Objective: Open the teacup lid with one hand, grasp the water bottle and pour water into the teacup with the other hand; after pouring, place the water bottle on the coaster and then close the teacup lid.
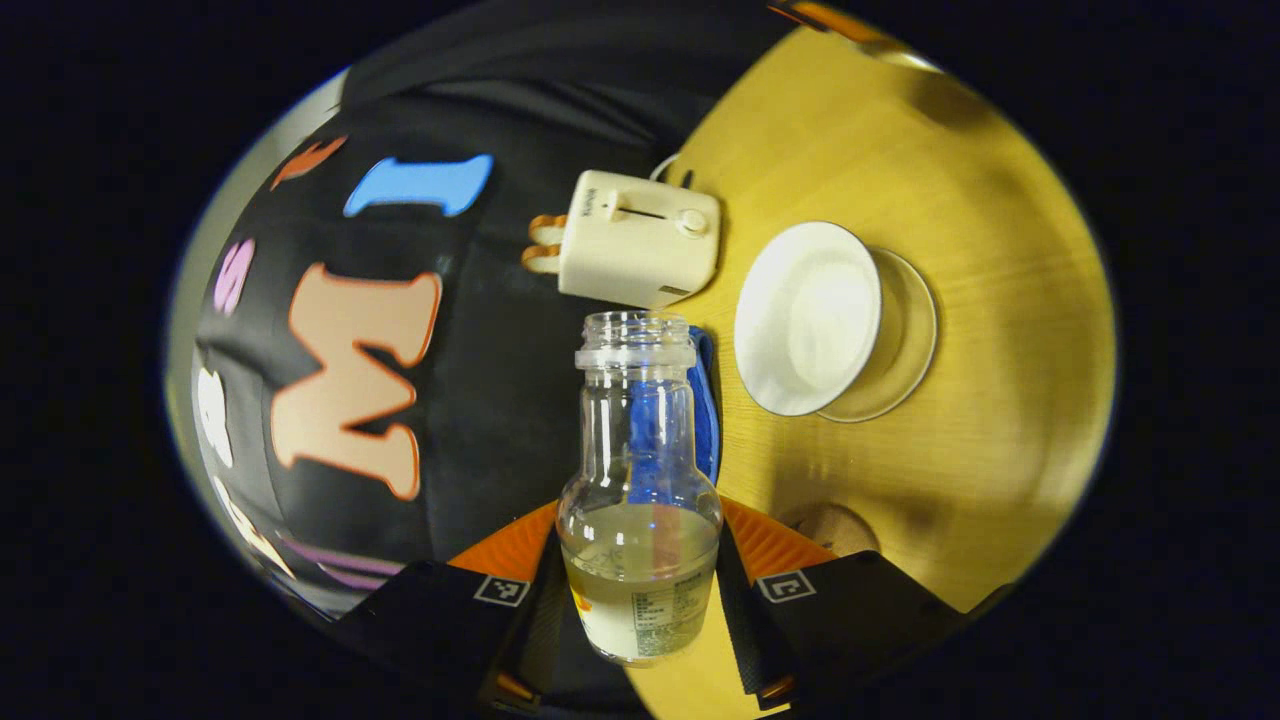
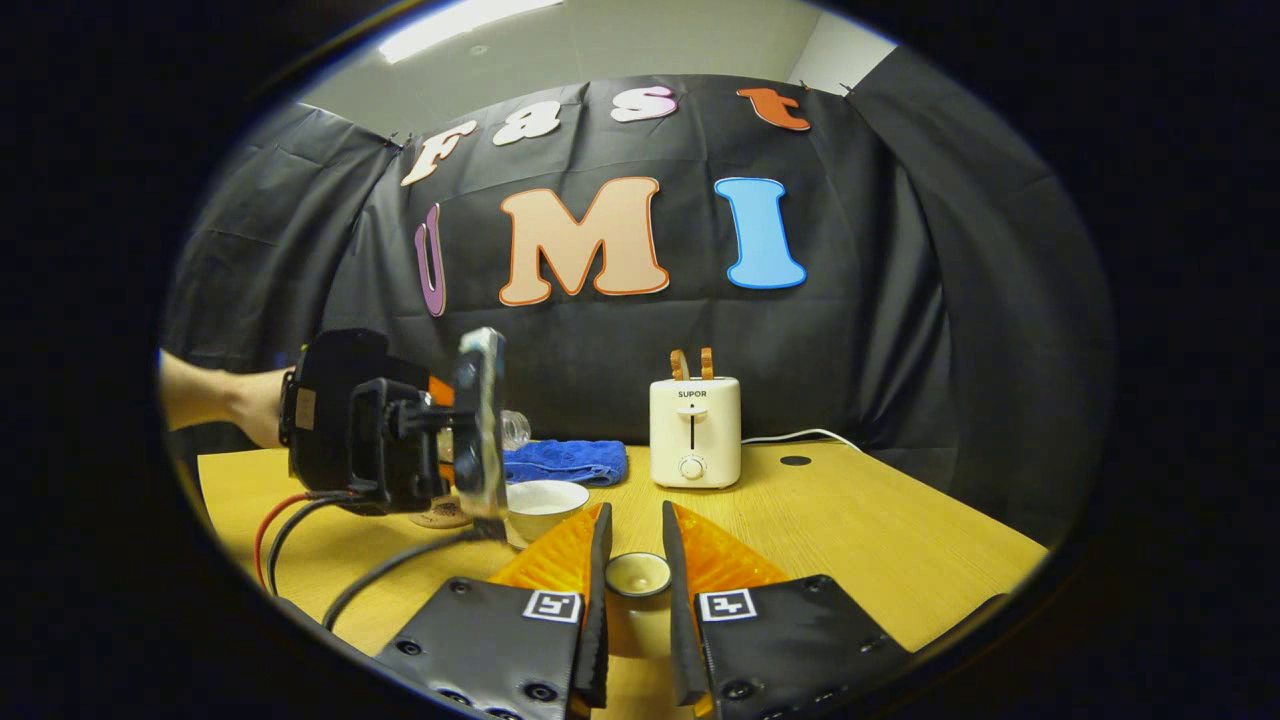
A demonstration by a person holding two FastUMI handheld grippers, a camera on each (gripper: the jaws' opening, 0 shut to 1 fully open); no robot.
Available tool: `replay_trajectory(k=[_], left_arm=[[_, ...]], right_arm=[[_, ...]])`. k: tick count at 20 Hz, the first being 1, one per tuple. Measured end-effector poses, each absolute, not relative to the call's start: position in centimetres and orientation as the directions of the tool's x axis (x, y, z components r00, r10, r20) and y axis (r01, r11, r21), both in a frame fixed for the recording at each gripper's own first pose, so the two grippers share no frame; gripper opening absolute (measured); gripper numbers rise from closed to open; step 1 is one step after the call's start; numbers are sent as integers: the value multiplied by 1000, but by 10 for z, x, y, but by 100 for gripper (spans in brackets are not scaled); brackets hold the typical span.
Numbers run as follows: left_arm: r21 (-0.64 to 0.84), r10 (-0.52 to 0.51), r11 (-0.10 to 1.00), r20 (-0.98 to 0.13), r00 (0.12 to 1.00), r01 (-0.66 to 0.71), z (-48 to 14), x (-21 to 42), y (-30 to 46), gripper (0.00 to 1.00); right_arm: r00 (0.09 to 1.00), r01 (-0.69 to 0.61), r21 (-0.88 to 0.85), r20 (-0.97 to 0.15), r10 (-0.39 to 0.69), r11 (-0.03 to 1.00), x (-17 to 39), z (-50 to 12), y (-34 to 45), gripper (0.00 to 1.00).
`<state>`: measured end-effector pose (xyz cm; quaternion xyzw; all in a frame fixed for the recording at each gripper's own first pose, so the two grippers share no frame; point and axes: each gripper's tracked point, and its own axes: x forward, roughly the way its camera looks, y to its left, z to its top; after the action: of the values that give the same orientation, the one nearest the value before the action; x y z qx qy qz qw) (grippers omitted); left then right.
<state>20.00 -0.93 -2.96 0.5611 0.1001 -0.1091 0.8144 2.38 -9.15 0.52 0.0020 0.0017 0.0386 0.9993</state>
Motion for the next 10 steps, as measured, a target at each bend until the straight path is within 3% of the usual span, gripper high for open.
replay_trajectory(k=[2,4,5,10], left_arm=[[800,-82,557,-213,974,222,-36,207,-11,67],[604,-84,783,-137,987,151,-41,206,-15,63],[487,-82,866,-88,993,115,-42,208,-16,66],[154,-92,984,1,996,91,-48,213,-24,66]], right_arm=[[997,-73,-1,-3,73,997,24,6,-91,28],[997,-72,-6,-2,72,997,24,6,-92,28],[997,-71,-4,-4,71,997,24,5,-92,28],[998,-66,-6,-2,66,998,24,6,-92,28]])
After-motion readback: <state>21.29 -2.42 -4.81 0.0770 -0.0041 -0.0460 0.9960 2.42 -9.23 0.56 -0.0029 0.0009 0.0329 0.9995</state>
